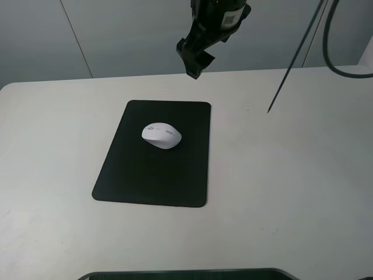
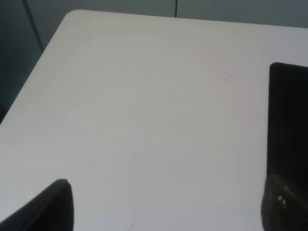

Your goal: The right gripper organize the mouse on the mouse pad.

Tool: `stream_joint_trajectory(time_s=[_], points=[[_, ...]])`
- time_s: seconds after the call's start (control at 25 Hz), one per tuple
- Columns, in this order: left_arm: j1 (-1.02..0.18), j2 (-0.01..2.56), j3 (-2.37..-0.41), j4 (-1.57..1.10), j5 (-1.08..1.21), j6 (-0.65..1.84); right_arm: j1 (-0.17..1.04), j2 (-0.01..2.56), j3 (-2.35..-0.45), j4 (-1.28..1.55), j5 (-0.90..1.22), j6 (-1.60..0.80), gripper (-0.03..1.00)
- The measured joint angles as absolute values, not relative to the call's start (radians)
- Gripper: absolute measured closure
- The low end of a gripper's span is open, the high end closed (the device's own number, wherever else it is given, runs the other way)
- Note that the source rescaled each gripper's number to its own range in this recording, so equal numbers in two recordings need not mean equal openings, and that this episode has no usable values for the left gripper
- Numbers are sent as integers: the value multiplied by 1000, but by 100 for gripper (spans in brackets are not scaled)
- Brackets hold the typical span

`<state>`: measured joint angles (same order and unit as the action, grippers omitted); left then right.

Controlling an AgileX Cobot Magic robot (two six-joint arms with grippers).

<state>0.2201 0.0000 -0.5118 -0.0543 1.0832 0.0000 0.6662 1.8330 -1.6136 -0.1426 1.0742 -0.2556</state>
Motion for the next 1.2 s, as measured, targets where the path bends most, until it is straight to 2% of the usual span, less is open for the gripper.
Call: stream_joint_trajectory(time_s=[0.56,0.96,1.2], points=[[220,0,-512,-54,1083,0,385,1283,-1140,-147,1024,-207,-3],[220,0,-512,-54,1083,0,235,826,-890,-147,1041,-77,-3],[220,0,-512,-54,1083,0,135,649,-819,-147,1122,-55,-3]])
